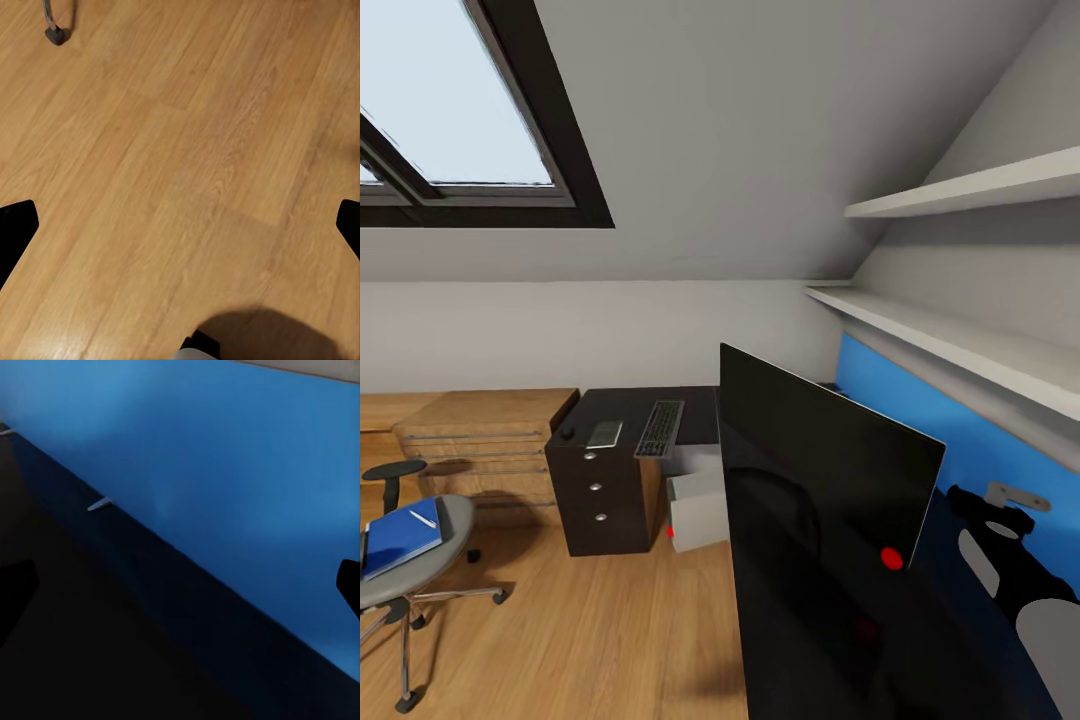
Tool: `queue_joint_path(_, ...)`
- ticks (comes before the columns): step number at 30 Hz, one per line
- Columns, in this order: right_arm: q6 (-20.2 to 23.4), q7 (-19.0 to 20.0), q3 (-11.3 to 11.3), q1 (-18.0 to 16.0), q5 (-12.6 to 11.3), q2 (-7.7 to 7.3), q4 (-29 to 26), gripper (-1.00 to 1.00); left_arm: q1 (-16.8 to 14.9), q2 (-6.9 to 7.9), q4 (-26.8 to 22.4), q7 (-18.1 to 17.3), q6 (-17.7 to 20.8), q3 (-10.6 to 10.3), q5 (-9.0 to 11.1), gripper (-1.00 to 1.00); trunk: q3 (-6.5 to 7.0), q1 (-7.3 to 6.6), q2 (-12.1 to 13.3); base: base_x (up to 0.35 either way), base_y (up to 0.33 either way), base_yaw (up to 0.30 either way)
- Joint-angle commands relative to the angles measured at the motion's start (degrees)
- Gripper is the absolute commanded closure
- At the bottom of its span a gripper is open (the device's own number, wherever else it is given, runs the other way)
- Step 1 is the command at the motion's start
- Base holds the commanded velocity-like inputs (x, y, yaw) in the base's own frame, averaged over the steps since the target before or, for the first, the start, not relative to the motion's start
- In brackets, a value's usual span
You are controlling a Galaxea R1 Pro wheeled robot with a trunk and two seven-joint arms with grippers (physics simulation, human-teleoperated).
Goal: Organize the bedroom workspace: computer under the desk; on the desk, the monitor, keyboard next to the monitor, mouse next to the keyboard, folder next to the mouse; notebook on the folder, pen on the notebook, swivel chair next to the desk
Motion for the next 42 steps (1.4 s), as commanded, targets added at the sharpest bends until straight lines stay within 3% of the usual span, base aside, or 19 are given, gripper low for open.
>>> queue_joint_path(1,-0.15,-0.13,0.12,-0.01,-0.59,-0.01,-0.05,-1.0,-0.01,0.04,-0.07,0.49,-0.1,-0.49,0.12,-1.0,-0.03,0.02,-0.04,0.015,0.0,0.0)
queue_joint_path(20,-0.2,2.76,0.33,-0.01,-0.22,-0.01,-0.19,-1.0,-0.01,0.04,-0.07,0.49,0.08,-0.49,0.18,-1.0,-0.03,0.02,-0.04,0.002,0.0,0.0)
queue_joint_path(32,-0.2,7.04,4.17,-0.01,0.07,-0.01,-0.37,-1.0,-0.01,0.12,-0.07,0.49,-0.01,-0.49,0.18,-1.0,-0.03,0.02,-0.04,0.0,0.0,0.0)
queue_joint_path(42,-0.2,8.27,4.42,-0.01,0.28,-0.09,-0.29,-1.0,-0.01,0.12,-0.07,0.49,-0.01,-0.49,0.18,-1.0,-0.03,0.02,-0.04,-0.001,0.0,0.0)
